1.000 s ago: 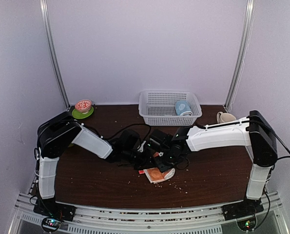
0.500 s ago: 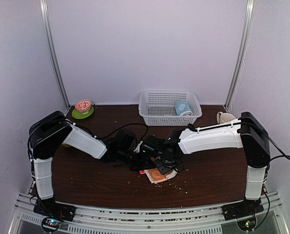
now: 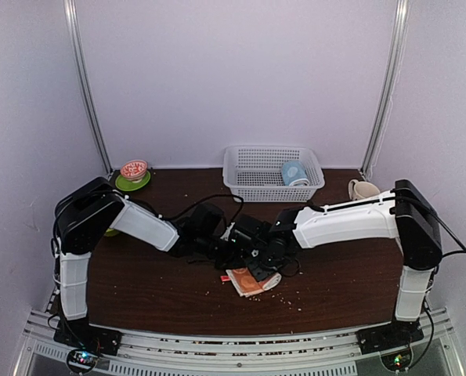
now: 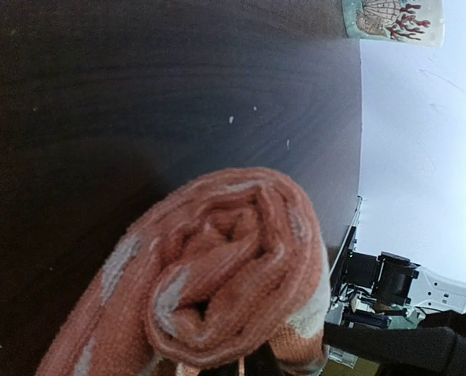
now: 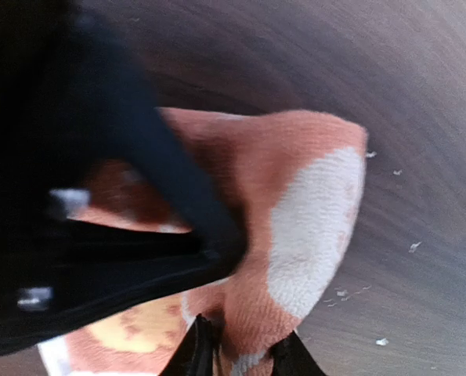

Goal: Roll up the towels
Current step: Roll the towel at the center of the board.

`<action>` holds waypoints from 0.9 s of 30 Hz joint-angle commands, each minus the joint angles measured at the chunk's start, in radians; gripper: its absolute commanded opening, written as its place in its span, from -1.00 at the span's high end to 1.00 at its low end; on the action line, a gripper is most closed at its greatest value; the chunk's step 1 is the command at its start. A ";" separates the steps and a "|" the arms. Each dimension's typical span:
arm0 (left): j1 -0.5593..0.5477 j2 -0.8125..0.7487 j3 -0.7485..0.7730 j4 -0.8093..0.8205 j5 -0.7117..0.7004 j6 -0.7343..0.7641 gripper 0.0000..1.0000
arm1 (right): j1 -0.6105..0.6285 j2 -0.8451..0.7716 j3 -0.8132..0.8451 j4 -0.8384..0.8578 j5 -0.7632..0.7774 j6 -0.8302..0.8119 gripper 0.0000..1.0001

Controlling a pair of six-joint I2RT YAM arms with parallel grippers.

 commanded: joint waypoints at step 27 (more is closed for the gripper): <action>0.027 -0.240 -0.140 -0.175 -0.092 0.151 0.82 | -0.003 -0.009 0.006 0.114 -0.151 -0.029 0.73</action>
